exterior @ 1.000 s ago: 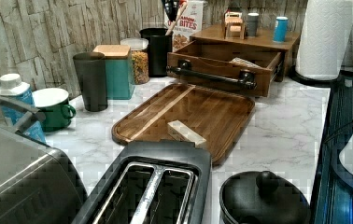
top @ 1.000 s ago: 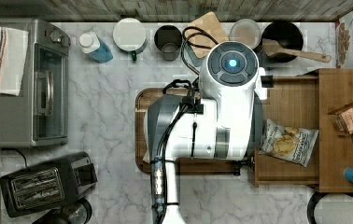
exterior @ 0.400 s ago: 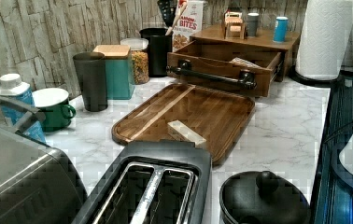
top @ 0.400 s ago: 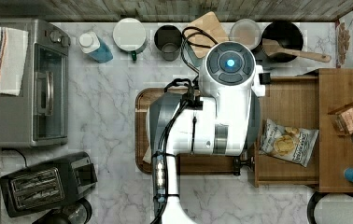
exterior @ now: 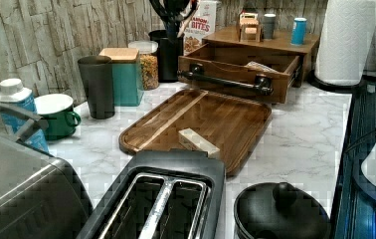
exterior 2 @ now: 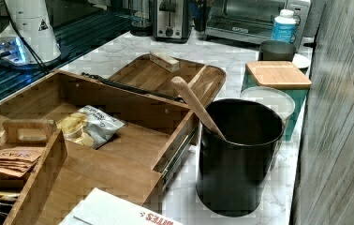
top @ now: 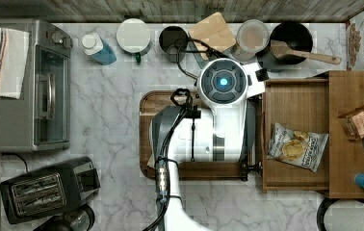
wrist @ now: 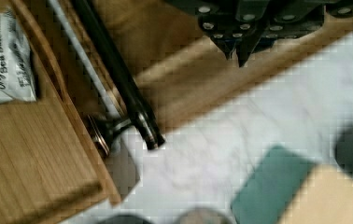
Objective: Close the drawer.
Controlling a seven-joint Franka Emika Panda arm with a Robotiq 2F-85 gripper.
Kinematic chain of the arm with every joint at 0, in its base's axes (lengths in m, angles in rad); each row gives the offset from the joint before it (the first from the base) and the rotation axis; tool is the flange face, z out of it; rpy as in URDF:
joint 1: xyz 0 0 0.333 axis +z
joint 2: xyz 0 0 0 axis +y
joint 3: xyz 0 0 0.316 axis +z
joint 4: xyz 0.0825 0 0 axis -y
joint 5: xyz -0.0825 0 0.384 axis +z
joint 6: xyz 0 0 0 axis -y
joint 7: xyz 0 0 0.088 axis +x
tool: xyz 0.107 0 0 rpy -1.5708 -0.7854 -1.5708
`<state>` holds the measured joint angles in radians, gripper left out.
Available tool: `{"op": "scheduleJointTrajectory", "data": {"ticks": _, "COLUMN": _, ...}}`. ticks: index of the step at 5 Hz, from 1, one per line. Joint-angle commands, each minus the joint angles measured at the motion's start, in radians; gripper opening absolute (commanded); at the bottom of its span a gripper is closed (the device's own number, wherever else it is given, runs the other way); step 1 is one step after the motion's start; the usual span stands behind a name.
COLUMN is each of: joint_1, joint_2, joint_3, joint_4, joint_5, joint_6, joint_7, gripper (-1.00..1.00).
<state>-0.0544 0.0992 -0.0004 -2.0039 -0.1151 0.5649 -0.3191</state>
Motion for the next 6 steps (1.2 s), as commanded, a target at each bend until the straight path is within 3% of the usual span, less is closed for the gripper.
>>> {"op": "scheduleJointTrajectory", "data": {"ticks": 1, "joint_1": 0.007, "joint_2": 0.060, "joint_3": 0.013, "joint_4": -0.147, "joint_5": -0.146, "joint_6": 0.129, "joint_7": -0.271, "gripper": -1.00}}
{"op": "scheduleJointTrajectory", "data": {"ticks": 2, "joint_1": 0.003, "joint_2": 0.069, "joint_3": -0.002, "joint_4": -0.240, "joint_5": -0.224, "joint_6": 0.295, "joint_7": -0.298, "gripper": -1.00}}
{"op": "scheduleJointTrajectory", "data": {"ticks": 3, "joint_1": -0.024, "joint_2": 0.111, "joint_3": 0.014, "joint_4": -0.252, "joint_5": -0.184, "joint_6": 0.330, "joint_7": -0.335, "gripper": -1.00}}
{"op": "scheduleJointTrajectory", "data": {"ticks": 6, "joint_1": -0.030, "joint_2": 0.099, "joint_3": -0.003, "joint_4": -0.274, "joint_5": -0.185, "joint_6": 0.355, "joint_7": -0.341, "gripper": -1.00}}
